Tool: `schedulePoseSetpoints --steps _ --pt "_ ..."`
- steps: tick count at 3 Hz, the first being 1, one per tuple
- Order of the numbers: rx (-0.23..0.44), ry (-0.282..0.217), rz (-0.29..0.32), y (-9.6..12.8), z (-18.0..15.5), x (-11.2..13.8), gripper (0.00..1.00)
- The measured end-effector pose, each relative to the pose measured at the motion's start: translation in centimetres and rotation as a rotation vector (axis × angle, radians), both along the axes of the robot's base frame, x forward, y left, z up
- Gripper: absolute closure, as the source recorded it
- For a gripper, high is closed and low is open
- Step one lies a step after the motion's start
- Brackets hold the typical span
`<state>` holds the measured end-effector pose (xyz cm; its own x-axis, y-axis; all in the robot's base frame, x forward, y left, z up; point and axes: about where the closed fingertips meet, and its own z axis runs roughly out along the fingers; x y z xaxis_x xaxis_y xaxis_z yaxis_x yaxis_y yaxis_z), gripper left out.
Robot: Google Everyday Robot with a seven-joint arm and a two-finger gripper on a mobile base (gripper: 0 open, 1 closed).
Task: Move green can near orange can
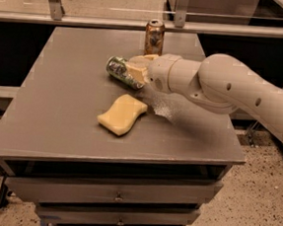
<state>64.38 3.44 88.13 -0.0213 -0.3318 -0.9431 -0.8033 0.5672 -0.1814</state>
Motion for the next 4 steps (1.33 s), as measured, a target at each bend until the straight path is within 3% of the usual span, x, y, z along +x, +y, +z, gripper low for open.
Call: schedulePoseSetpoints --steps 2,3,4 --pt "0.000 0.000 0.000 -0.02 0.27 -0.01 1.00" --pt "0.000 0.000 0.000 -0.03 0.34 -0.01 0.84" --pt "0.000 0.000 -0.001 -0.04 0.39 -0.01 0.60"
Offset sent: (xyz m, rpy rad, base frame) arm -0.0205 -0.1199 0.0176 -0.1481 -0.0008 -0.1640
